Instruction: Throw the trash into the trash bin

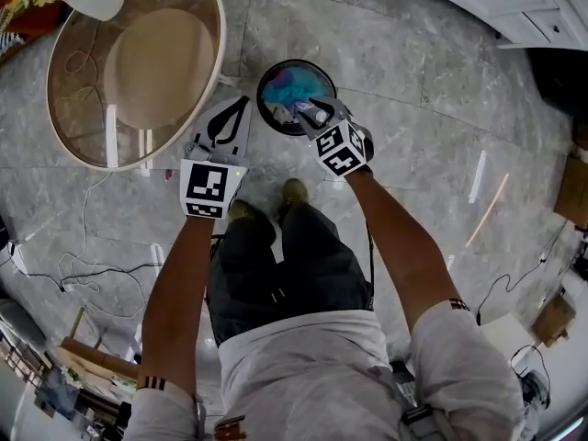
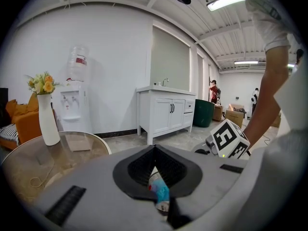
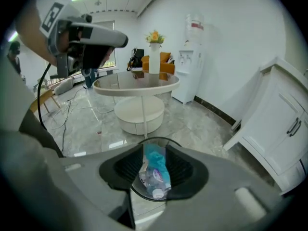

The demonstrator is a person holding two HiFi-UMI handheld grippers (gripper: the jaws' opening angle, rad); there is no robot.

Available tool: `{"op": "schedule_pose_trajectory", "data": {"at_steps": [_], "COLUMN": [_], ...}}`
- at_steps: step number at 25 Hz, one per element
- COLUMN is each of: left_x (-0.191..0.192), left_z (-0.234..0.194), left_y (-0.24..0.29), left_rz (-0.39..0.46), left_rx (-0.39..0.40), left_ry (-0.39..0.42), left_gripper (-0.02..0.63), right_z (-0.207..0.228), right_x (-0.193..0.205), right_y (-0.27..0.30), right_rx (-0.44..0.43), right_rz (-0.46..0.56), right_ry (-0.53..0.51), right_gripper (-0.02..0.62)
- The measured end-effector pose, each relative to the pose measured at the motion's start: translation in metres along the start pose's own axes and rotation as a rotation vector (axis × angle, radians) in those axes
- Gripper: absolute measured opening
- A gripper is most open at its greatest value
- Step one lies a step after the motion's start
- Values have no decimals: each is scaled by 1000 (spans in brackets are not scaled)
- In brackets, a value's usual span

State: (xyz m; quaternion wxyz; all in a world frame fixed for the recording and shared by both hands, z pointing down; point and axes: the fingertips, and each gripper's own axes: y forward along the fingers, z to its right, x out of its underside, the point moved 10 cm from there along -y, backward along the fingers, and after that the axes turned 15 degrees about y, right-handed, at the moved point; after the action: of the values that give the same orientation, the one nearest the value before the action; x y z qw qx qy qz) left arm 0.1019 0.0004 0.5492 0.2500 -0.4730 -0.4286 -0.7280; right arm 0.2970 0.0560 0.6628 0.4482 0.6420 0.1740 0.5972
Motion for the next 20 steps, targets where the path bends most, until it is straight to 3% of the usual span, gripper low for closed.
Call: {"op": "schedule_pose_trajectory", "data": {"at_steps": [2,7,12,20], "left_x": [-8,-37,-79,-159], "left_z": [-2,-10,-19,-39], "left_y": [-5,-24,-43,-99], "left_rz": [1,20,59,178], "left_rx": [1,-2,-12,-57], "left_ry": [-4,-1,-14,-24], "left_gripper": [-2,-2,-2,-2], "right_z": [-3,-17,-32,-70], "right_x": [-15,-63,-117,-197], "right_y": [-17,-68,-121,-205], "right_rx": [-9,-5,-61,-221], "right_rz": [64,238,413,611], "right_ry": [20,8,8,72], "right_gripper": [136,4,2,2]}}
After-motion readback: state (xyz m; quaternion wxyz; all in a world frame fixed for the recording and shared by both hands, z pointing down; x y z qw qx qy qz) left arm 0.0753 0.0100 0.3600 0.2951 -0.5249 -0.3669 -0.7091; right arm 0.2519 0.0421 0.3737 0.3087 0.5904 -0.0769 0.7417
